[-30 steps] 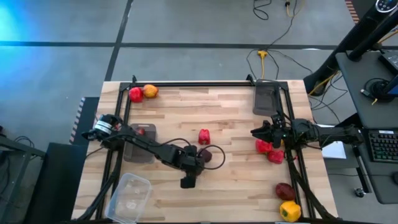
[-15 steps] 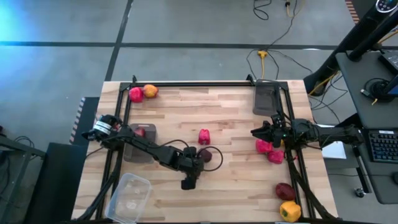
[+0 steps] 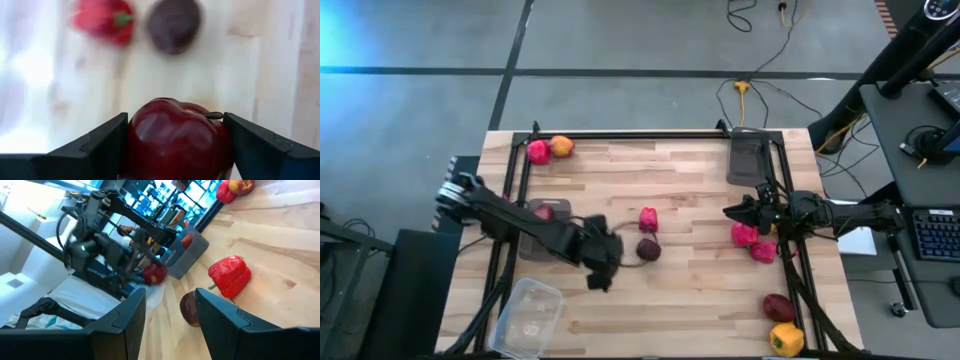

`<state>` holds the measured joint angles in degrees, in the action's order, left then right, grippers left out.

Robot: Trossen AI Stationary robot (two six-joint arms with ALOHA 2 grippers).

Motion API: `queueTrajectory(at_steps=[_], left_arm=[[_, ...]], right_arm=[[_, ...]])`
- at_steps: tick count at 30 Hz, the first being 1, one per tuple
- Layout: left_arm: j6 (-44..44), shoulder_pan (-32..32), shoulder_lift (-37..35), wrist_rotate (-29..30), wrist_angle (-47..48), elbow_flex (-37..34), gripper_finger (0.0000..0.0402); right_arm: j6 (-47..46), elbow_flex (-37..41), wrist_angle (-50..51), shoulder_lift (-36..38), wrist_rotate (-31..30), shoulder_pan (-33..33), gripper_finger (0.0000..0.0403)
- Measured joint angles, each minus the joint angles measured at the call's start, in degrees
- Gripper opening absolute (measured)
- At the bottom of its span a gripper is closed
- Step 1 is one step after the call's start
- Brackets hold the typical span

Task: Sort produce into baskets
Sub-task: Put the red apple into the left black transparent bin

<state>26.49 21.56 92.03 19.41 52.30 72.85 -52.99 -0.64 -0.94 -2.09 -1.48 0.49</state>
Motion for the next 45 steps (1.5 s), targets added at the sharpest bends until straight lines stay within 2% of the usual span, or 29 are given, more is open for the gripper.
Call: queueTrajectory(at_steps=[6,13,20,27,35,40,42,45], left_arm=[[16.0,-4.1,-10.8,7.2,8.0,-7.6,0.0284],[40.1,-8.4,-18.1,7.9,10.8,-18.9,0.0287],[52.5,-9.4,-17.7,8.6,10.7,-26.7,0.0288],[61.9,-9.4,-16.9,10.0,10.5,-30.2,0.0301],[66.4,-9.5,-16.6,11.1,10.7,-32.6,0.0342],[65.2,-9.5,-17.3,9.9,15.2,-29.6,0.0354],[62.6,-9.4,-17.6,9.8,17.6,-27.0,0.0356],[53.5,-9.4,-17.9,10.7,16.7,-22.3,0.0356]], right_arm=[[-1.1,0.0,-0.5,0.0,-3.0,0.0,0.0162],[-2.3,0.0,-0.7,-0.4,-3.2,0.0,0.0162],[-6.1,0.0,-0.9,-0.4,-3.2,0.0,0.0162],[-8.0,0.0,-0.9,-0.4,-3.2,0.0,0.0162],[-8.6,0.0,-1.0,-0.4,-3.2,0.0,0.0162],[-8.5,0.0,-1.0,-0.4,-3.2,0.0,0.0162],[-8.5,0.0,-1.0,-0.4,-3.2,0.0,0.0162],[-8.5,0.0,-1.0,-0.4,-3.2,0.0,0.0162]])
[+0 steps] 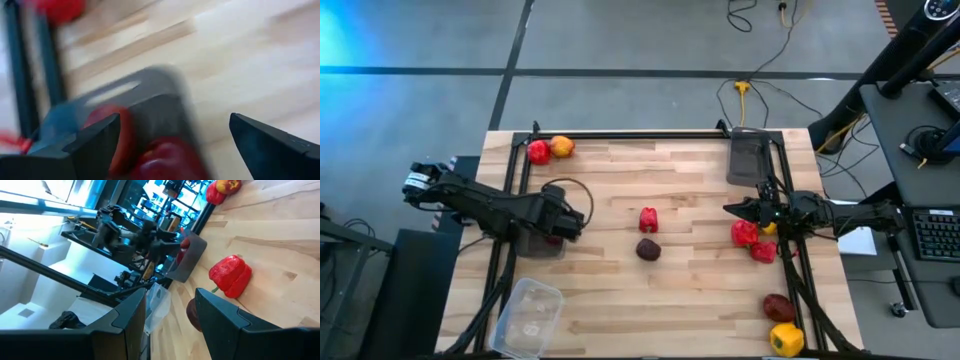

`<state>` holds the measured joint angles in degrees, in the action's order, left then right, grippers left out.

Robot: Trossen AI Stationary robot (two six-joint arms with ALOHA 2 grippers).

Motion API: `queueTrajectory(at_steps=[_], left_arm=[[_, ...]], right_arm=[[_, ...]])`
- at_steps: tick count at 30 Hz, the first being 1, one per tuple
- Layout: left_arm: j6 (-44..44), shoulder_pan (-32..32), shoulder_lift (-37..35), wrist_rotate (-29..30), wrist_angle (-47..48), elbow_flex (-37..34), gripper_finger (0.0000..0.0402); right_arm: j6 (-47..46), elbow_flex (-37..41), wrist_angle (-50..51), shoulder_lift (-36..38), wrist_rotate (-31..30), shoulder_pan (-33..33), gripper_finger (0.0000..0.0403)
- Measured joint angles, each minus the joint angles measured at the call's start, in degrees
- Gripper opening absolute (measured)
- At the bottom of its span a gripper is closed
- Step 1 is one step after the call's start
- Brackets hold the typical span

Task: Sort produce into baskets
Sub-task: Put the red apple into the left black transparent bin

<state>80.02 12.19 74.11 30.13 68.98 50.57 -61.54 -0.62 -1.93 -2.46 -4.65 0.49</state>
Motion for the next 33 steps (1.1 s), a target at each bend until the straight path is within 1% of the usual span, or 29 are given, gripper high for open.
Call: queueTrajectory(at_steps=[2,5,8,9,11,13,17,19,22,24,28,33], left_arm=[[-10.4,0.1,0.0,1.4,-5.4,2.8,0.0357],[-31.0,0.8,0.3,1.0,-19.8,4.7,0.0357],[-50.5,3.0,1.9,-5.0,-34.1,4.1,0.0357],[-55.5,3.7,2.8,-6.5,-37.7,3.6,0.0357],[-62.7,4.6,5.2,-8.3,-43.0,2.9,0.0357],[-65.5,4.7,8.0,-8.6,-47.1,3.0,0.0357],[-66.0,3.5,14.6,-8.7,-49.0,5.2,0.0357],[-67.2,3.1,18.0,-9.3,-48.5,7.3,0.0357],[-70.2,2.7,22.6,-12.8,-48.1,12.0,0.0357],[-72.2,2.5,25.6,-14.1,-46.5,15.5,0.0359],[-76.0,1.5,32.1,-18.6,-43.8,21.6,0.0369],[-79.1,-0.3,38.2,-19.4,-40.1,28.0,0.0381]], right_arm=[[-0.5,0.0,0.0,0.0,0.1,0.0,0.0162],[-7.0,0.0,-0.1,0.0,0.9,0.0,0.0162],[-12.7,0.0,-2.6,0.0,4.9,0.0,0.0162],[-13.2,0.0,-3.9,0.0,6.4,0.0,0.0162],[-13.5,0.0,-5.9,0.0,8.7,0.0,0.0162],[-12.2,0.0,-6.7,0.0,9.1,0.0,0.0162],[-10.1,0.0,-6.3,0.0,9.0,0.0,0.0162],[-9.8,0.0,-6.3,0.0,8.3,0.0,0.0162],[-9.8,0.0,-6.0,0.0,8.0,0.0,0.0162],[-9.7,0.0,-5.4,0.0,8.1,0.0,0.0162],[-8.5,0.0,-5.5,-0.3,8.1,0.0,0.0162],[-7.4,0.0,-5.6,-1.2,8.1,0.0,0.0162]])
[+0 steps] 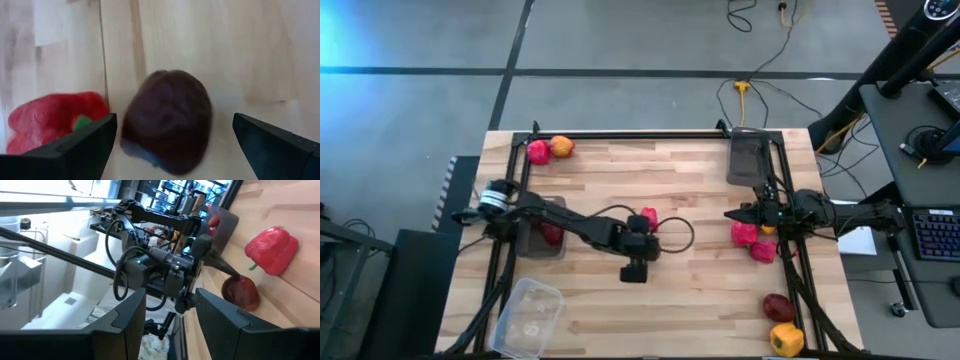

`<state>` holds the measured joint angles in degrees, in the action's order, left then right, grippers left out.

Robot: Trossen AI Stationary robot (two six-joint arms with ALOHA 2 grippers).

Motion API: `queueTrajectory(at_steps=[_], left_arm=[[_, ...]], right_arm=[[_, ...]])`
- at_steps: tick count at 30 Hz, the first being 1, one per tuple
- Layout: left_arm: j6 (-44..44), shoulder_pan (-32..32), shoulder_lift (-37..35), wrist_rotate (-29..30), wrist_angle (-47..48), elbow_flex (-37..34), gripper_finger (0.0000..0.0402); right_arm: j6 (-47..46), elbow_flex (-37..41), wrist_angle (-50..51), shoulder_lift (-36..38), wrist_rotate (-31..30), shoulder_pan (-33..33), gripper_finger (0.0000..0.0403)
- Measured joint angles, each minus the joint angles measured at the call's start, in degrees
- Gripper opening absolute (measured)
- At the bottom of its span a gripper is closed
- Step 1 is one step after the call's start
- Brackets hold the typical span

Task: Sort produce into baskets
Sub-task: Put the red apple into the left black transparent bin

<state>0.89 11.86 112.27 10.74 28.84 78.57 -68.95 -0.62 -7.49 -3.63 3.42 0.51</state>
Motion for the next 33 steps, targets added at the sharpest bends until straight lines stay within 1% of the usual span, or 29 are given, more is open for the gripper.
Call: queueTrajectory(at_steps=[3,7,10,15,18,22,24,28,33], left_arm=[[-1.7,-1.1,1.5,-1.4,0.8,2.4,0.0384],[-2.9,-2.1,2.8,-4.5,1.4,3.0,0.0384],[-2.5,-2.9,2.9,-7.4,1.2,2.1,0.0384],[-1.4,-3.4,2.9,-8.8,0.9,-0.7,0.0384],[0.6,-3.3,2.9,-8.9,-2.0,-2.4,0.0377],[2.9,-3.1,2.9,-9.0,-5.2,-4.2,0.0349],[3.8,-3.0,2.9,-9.0,-5.3,-4.4,0.0330],[4.3,-2.3,2.6,-9.1,-5.1,-4.5,0.0289],[4.4,-1.0,0.0,-8.9,-3.9,-4.8,0.0243]], right_arm=[[0.0,0.0,0.0,-0.9,0.0,0.0,0.0162],[0.0,0.0,-0.1,-2.1,0.0,0.0,0.0162],[0.1,0.0,-0.1,-2.8,0.0,0.0,0.0162],[0.6,0.0,0.0,-3.9,0.0,0.0,0.0162],[0.6,0.0,-0.1,-5.0,-0.8,0.0,0.0162],[0.4,0.0,0.0,-7.2,-4.0,0.0,0.0162],[-0.5,0.0,0.0,-8.4,-5.2,0.0,0.0162],[-0.9,0.0,0.0,-11.3,-5.6,0.0,0.0162],[-0.9,0.0,-0.1,-14.8,-5.6,0.0,0.0162]])
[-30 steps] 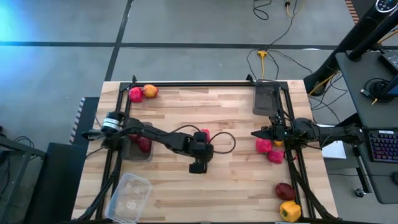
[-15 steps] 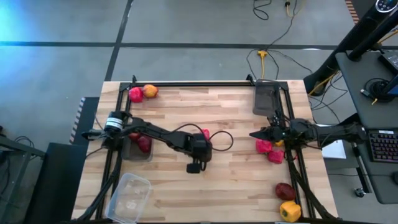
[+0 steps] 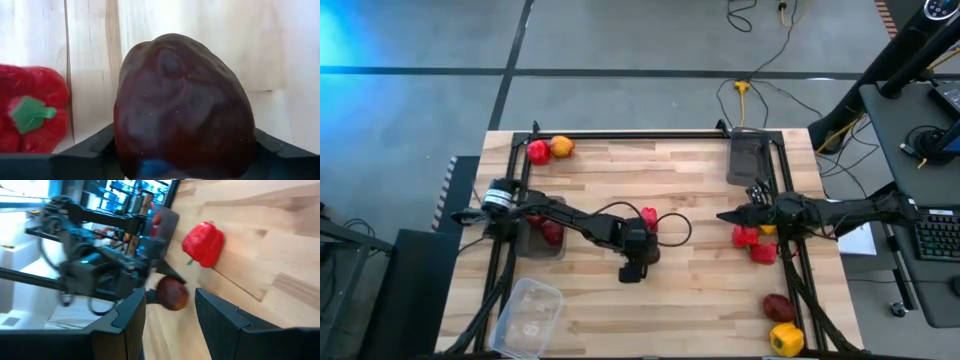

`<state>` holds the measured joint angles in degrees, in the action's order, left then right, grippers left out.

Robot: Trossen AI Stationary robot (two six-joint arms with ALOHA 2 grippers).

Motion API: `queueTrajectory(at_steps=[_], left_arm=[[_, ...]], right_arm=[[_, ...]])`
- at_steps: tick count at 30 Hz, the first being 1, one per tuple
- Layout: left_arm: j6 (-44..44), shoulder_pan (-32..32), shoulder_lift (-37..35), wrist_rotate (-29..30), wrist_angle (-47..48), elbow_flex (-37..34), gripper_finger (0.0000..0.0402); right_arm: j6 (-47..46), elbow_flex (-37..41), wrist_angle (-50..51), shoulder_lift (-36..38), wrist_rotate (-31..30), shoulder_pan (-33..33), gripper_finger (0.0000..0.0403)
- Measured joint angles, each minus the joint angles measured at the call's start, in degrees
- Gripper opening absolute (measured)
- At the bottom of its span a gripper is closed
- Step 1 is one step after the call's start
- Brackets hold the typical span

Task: Sort produce into baskets
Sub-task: Put the red apple into the left black transparent bin

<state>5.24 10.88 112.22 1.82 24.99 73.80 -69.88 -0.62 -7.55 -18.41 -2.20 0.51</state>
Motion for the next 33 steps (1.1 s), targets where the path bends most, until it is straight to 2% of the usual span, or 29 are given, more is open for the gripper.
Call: queueTrajectory(at_steps=[3,11,18,23,28,30,33], left_arm=[[0.3,0.9,-1.9,0.9,0.0,-0.9,0.0232],[5.1,3.4,-8.8,2.2,0.0,-6.5,0.0237],[12.6,6.4,-19.4,7.8,0.6,-13.2,0.0237],[19.2,7.3,-27.2,8.4,3.6,-17.3,0.0237],[23.3,8.6,-34.6,9.7,9.6,-19.6,0.0237],[24.4,9.1,-37.4,9.7,15.0,-19.6,0.0237],[27.0,9.1,-41.6,10.3,27.8,-19.3,0.0237]], right_arm=[[-0.1,0.0,-0.1,-1.7,-0.4,0.0,0.0162],[-0.2,0.0,-0.5,-4.2,-0.9,0.0,0.0162],[0.0,0.0,-1.0,-4.3,-3.5,0.0,0.0162],[0.0,0.0,-1.4,-4.3,-5.5,0.0,0.0162],[0.3,0.0,-2.2,-4.3,-6.0,0.0,0.0162],[0.3,0.0,-2.6,-4.3,-6.5,0.0,0.0162],[0.7,0.0,-4.7,-4.4,-7.1,0.0,0.0162]])
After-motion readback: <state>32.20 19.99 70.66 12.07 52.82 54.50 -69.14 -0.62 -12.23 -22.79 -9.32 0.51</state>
